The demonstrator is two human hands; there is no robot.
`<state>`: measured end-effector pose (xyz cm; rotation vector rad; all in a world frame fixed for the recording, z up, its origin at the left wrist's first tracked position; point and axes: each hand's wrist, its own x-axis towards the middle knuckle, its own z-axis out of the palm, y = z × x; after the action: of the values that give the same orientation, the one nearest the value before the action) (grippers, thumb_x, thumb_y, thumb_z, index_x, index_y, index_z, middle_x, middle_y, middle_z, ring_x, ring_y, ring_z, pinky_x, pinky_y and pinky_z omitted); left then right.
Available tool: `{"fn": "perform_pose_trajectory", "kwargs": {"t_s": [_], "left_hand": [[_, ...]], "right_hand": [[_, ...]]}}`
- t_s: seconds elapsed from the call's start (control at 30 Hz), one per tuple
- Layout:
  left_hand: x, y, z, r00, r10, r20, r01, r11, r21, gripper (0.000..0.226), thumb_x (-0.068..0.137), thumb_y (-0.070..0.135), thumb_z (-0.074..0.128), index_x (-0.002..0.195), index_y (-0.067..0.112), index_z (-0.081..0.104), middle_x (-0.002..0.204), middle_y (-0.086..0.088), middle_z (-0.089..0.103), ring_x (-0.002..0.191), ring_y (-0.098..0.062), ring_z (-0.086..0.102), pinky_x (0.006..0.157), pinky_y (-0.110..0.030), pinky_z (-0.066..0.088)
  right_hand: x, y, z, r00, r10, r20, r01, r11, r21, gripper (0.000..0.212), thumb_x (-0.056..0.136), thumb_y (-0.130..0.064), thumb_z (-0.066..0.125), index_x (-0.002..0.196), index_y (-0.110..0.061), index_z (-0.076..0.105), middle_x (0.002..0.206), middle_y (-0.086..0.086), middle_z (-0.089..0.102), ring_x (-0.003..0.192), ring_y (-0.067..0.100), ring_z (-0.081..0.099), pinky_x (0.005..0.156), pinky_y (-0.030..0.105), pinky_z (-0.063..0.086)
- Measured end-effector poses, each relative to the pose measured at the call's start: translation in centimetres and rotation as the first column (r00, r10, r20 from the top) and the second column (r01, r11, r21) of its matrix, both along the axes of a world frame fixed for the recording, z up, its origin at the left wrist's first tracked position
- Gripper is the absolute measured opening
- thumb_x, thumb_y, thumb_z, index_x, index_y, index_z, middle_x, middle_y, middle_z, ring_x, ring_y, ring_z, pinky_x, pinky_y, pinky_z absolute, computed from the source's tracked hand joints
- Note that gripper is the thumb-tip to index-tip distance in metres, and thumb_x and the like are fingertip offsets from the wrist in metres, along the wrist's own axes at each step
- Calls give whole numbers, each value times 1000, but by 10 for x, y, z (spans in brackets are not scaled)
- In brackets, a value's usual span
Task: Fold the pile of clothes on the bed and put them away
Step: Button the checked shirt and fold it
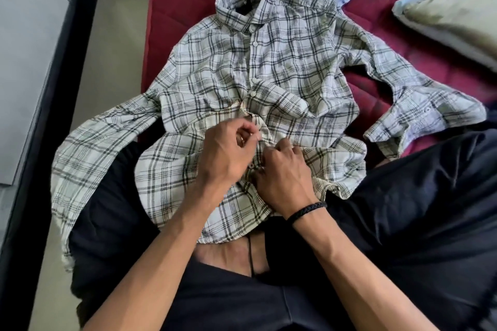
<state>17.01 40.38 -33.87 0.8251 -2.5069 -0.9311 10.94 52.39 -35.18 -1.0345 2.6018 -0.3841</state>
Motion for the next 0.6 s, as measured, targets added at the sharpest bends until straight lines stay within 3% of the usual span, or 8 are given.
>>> {"fn": "perform_pose_trajectory", "kwargs": {"t_s": [0.07,0.13,0.2,0.27,0.43,0.6], "left_hand": [[14,13,-4,992,-46,121,41,998,42,11,95,14,73,105,16,75,91,11,71,63,8,61,54,-10,52],[23,19,-11,969,-65,239,61,998,24,15,95,11,72,108,15,77,101,3,77,75,-3,69,72,-20,60],[24,16,-16,957,-43,286,37,999,27,22,93,7,73,114,14,77,108,-1,78,89,-12,72,86,-23,59],[24,14,-17,952,-30,304,24,999,26,30,90,4,76,118,13,74,112,-1,77,94,-14,73,89,-25,59],[26,20,-20,947,-41,319,65,996,-65,37,88,3,76,124,13,70,102,0,76,84,-12,72,77,-24,61],[31,20,-15,962,-21,272,39,997,-60,16,92,5,73,107,10,72,82,6,71,59,2,57,50,-8,46]], "right_hand": [[0,1,-4,1000,1,-3,-1,1000,5,23,90,-24,69,109,-18,57,119,8,48,107,34,49,67,39,45],[4,-1,-5,1000,-10,-15,10,1000,-2,23,86,-25,66,106,-19,56,117,9,48,105,35,50,60,37,38],[4,-4,-2,999,-37,-26,37,999,4,18,85,-20,62,102,-16,60,117,11,52,107,36,52,63,36,40],[3,-5,3,998,-54,-30,54,998,7,14,86,-14,60,99,-14,63,116,12,54,108,35,53,67,38,44],[-2,4,3,997,-61,-48,51,982,-181,6,82,-14,64,86,-10,63,98,11,55,97,32,49,73,45,51],[-11,5,11,996,-59,69,80,927,-366,8,83,-26,58,85,-18,58,88,-3,56,71,17,57,60,40,57]]}}
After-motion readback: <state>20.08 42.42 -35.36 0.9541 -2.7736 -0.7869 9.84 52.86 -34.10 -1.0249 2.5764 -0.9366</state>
